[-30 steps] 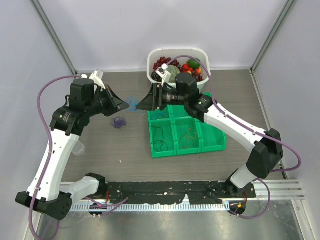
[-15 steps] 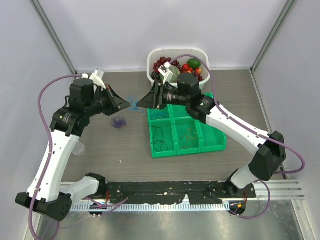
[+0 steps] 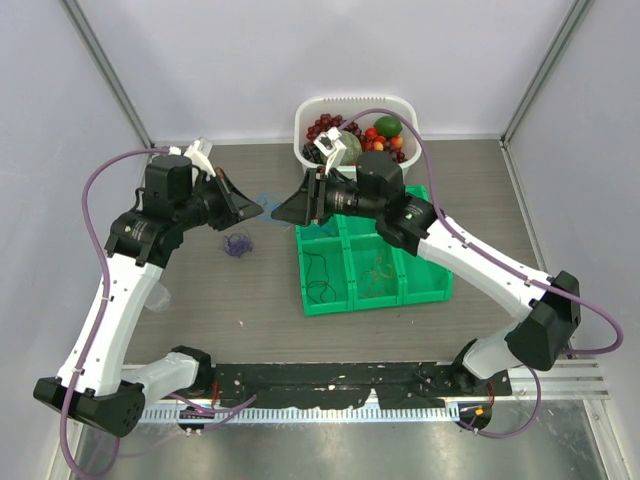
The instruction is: Untangle the cables
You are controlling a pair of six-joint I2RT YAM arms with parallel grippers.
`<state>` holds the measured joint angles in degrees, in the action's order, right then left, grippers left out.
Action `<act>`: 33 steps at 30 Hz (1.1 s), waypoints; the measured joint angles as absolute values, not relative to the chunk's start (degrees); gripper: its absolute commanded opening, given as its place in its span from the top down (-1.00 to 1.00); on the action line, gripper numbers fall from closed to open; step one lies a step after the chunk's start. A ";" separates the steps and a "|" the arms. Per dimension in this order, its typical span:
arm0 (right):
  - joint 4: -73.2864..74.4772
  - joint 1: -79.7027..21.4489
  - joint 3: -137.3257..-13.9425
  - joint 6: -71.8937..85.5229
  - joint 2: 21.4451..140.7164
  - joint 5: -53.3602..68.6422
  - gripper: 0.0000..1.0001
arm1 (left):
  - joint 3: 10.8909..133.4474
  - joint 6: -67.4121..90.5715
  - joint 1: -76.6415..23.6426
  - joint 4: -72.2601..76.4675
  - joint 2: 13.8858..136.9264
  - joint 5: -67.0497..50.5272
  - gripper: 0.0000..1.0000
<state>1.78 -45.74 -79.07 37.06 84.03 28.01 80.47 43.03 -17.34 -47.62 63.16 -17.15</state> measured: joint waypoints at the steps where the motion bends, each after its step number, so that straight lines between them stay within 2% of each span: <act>1: 2.00 -45.80 -79.07 36.91 84.05 27.92 0.11 | 80.47 43.03 -17.34 -47.62 63.16 -17.19 1.00; 24: 3.77 -47.13 -79.31 33.65 86.30 25.06 0.21 | 80.44 43.09 -17.34 -47.40 62.87 -19.64 1.00; 28: 4.84 -47.13 -79.50 32.80 86.30 24.27 0.37 | 80.42 43.09 -17.34 -47.40 62.87 -19.81 1.00; 32: 5.26 -47.13 -79.53 32.16 86.30 23.99 0.74 | 80.29 43.13 -17.34 -47.37 62.87 -20.25 1.00; 33: 5.28 -47.13 -79.53 31.97 86.30 23.90 0.77 | 80.23 43.13 -17.34 -47.37 62.87 -20.32 1.00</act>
<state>5.28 -47.13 -79.53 31.97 86.30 23.90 80.23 43.13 -17.34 -47.37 62.87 -20.32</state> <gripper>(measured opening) 0.196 0.012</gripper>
